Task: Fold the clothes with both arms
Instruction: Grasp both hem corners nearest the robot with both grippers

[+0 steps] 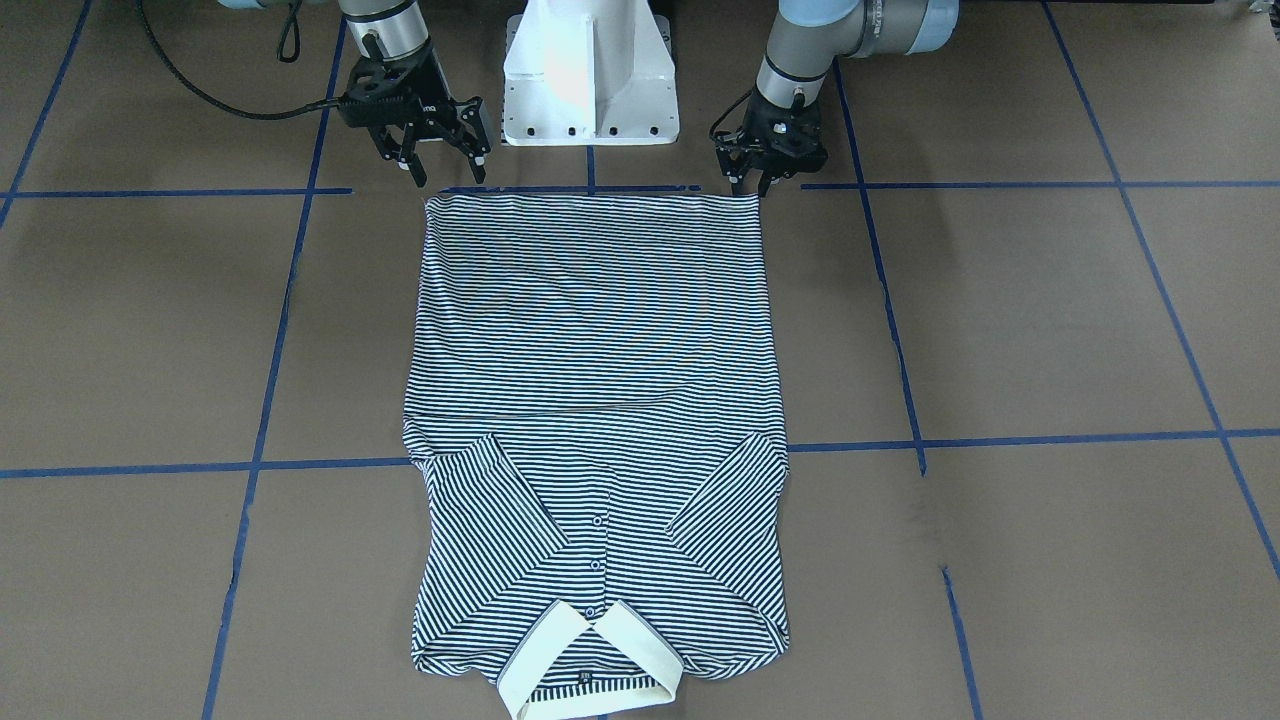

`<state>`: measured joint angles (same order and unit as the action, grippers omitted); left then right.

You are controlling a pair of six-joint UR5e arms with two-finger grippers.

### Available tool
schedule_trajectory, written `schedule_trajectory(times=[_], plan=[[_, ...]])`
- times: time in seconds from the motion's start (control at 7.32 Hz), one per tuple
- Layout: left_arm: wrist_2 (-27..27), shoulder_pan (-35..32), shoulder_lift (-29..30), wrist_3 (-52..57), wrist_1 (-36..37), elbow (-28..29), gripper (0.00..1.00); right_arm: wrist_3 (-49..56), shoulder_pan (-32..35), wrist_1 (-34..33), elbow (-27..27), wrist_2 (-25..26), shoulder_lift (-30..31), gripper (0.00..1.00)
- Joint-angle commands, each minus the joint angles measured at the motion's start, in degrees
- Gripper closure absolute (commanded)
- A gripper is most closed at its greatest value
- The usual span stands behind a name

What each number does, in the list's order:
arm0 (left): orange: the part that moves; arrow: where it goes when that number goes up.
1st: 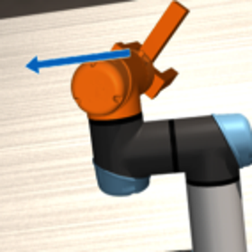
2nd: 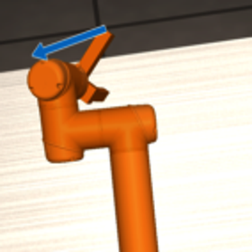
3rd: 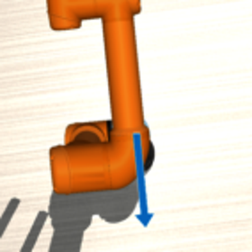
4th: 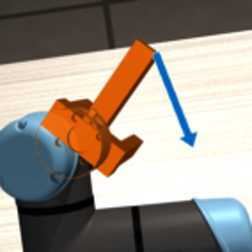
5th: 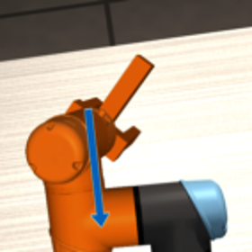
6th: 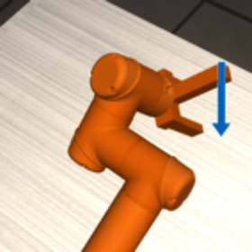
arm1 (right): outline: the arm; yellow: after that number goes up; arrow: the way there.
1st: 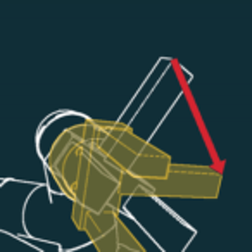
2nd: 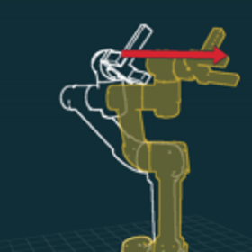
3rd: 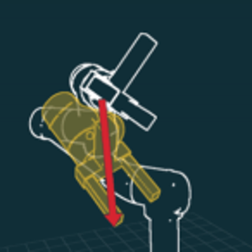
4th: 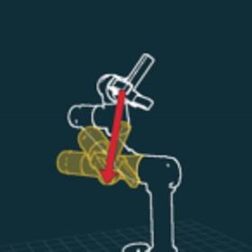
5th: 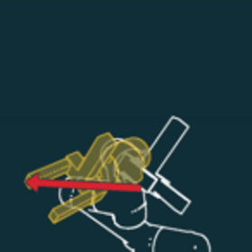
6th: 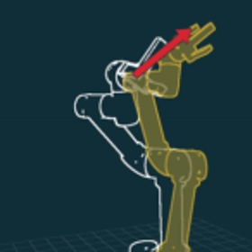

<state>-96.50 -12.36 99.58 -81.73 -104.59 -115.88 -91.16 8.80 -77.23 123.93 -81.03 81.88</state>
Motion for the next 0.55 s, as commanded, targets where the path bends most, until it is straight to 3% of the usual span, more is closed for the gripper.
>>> schedule_trajectory(times=[0.0,0.41], plan=[[0.0,0.0,0.2,0.0,0.0,0.7,0.56,-0.1,-0.1,0.0,0.0,0.5,0.0,0.16],[0.1,0.0,0.3,0.1,0.0,1.2,0.62,-0.1,-0.4,0.0,-0.1,1.1,0.0,0.16]])
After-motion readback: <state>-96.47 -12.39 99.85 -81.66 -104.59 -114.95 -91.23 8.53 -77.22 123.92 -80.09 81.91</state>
